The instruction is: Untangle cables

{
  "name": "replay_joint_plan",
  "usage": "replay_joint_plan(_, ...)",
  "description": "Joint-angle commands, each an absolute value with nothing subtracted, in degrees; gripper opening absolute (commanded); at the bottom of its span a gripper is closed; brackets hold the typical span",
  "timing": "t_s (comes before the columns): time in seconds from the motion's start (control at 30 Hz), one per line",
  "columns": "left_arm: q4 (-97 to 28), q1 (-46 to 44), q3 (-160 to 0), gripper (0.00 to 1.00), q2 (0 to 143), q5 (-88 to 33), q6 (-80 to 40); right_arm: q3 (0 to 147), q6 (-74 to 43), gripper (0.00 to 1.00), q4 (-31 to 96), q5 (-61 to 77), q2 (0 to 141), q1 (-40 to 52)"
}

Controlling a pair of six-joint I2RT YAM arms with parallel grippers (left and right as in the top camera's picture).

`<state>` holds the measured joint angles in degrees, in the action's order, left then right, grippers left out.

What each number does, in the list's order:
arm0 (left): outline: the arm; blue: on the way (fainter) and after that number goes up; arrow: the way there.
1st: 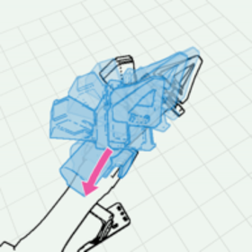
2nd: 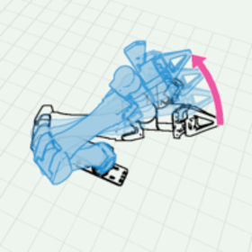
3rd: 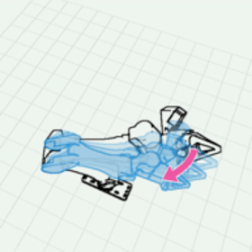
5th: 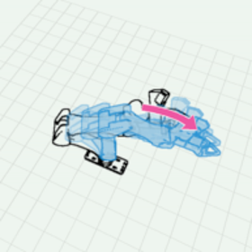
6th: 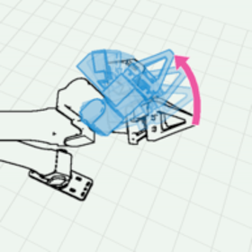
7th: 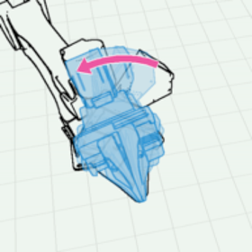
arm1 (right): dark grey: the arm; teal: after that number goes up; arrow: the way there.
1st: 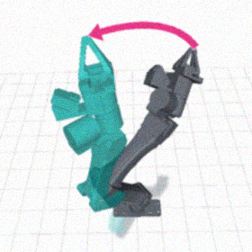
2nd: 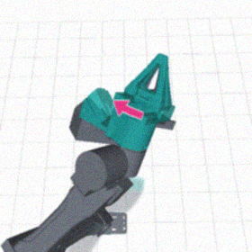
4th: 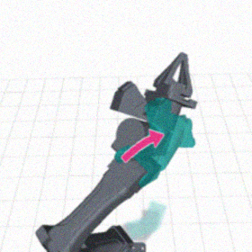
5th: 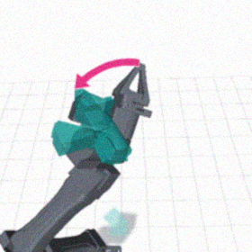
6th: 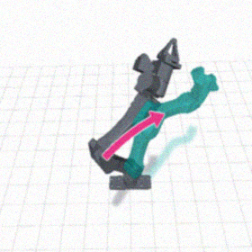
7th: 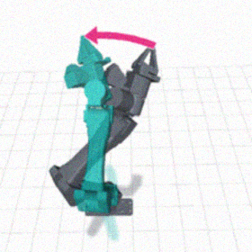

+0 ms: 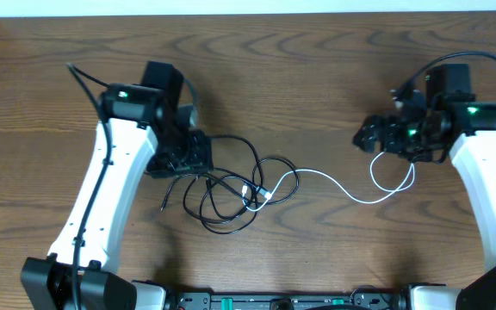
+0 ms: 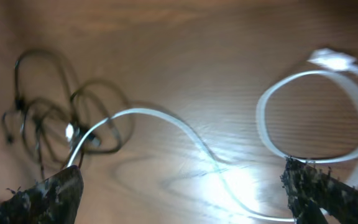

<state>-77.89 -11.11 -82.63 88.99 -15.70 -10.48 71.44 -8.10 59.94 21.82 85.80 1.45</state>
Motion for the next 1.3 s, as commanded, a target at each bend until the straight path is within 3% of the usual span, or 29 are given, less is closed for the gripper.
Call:
replay_joint_plan(0.0, -78.59, -14.37, -77.76, 0.69, 89.49, -14.15, -12.62, 69.63, -5.65, 0.99, 59.46, 25.21, 85.67, 5.89)
replay_joint_plan(0.17, -76.66, -18.2, -69.01, 0.69, 89.49, -14.55, -24.34, 67.33, -5.76, 0.99, 55.61, 23.94, 85.95, 11.4)
replay_joint_plan(0.4, -69.73, -21.15, -58.46, 0.69, 89.49, -22.57, -46.28, 66.96, -6.81, 0.99, 53.63, 23.9, 86.17, 12.43)
replay_joint_plan(0.6, -56.71, -23.09, -50.06, 0.69, 89.49, -22.5, -62.92, 66.96, -6.81, 0.99, 53.6, 23.9, 86.17, 12.43)
replay_joint_plan(0.8, -45.19, -24.36, -47.16, 0.68, 89.49, -19.05, -64.42, 66.96, -6.79, 0.99, 53.58, 23.9, 86.17, 12.43)
replay_joint_plan(1.27, -48.45, -30.94, -47.13, 0.62, 89.49, -16.84, -71.33, 66.96, -6.79, 0.99, 53.58, 23.9, 86.17, 12.43)
